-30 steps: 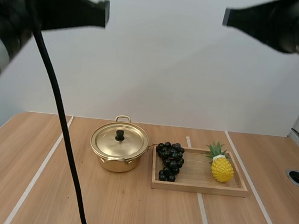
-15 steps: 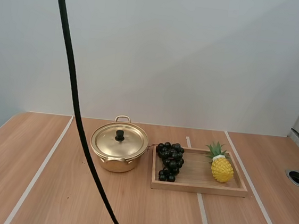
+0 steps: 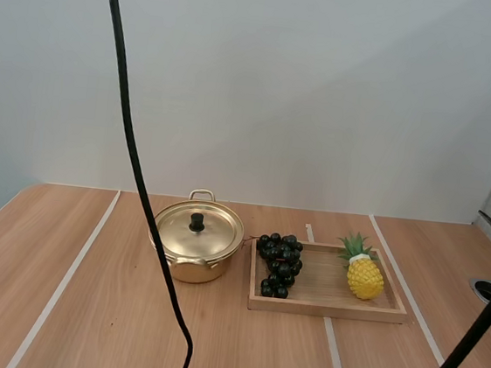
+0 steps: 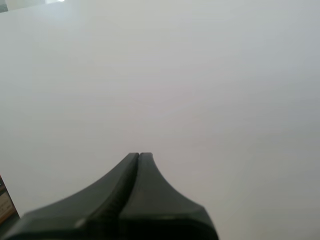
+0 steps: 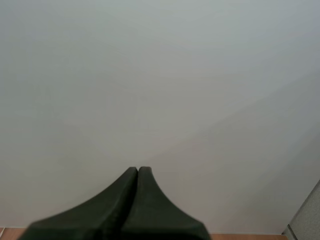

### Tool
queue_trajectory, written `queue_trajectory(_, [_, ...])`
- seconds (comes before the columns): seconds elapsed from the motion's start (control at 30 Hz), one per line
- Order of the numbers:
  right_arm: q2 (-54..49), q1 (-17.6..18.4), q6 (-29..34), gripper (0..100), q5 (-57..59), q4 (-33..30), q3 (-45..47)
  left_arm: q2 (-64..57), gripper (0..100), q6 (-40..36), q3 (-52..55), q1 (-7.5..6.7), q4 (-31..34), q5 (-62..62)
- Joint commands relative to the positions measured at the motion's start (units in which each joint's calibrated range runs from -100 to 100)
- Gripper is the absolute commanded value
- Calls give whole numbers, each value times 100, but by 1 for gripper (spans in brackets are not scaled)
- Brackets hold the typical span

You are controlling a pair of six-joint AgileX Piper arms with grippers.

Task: Open the pot, put the grape inside, and close it

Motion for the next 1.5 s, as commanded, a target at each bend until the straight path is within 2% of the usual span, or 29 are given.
queue_trajectory(0.0, [-69, 3, -50, 0, 0, -111, -95, -7, 11, -58, -35, -13, -28, 518])
queue_trajectory(0.03, [-69, 3, -50, 9, 0, -140, -95, 8, 21, -58, -35, -13, -28, 699])
queue_trajectory(0.07, [-69, 3, -50, 26, 0, -140, -95, 25, 36, -58, -35, -13, -46, 924])
queue_trajectory(0.1, [-54, 3, -50, 47, 0, -130, -95, 56, 54, -48, -35, -13, -68, 1111])
queue_trajectory(0.17, [-45, 3, -50, 98, 0, -4, -95, 99, 95, 231, -35, -13, -240, 1406])
queue_trajectory(0.2, [-41, 3, -50, 100, 0, 77, -95, 115, 100, 441, -35, -13, -375, 1561])
queue_trajectory(0.53, [-41, 3, -50, 100, 0, 520, -95, 391, 100, 1042, -35, -13, -1801, 3225])
queue_trajectory(0.87, [-41, 3, -50, 100, 0, 521, -95, 829, 100, 1620, 670, -13, -1814, 3225])
queue_trajectory(1.07, [-41, 3, -50, 100, 0, 521, -95, 844, 100, 1849, 1536, -13, -1933, 3225])
queue_trajectory(1.47, [-41, 3, -50, 100, 0, 521, -95, 844, 100, 2548, 3302, -13, -2690, 3225])
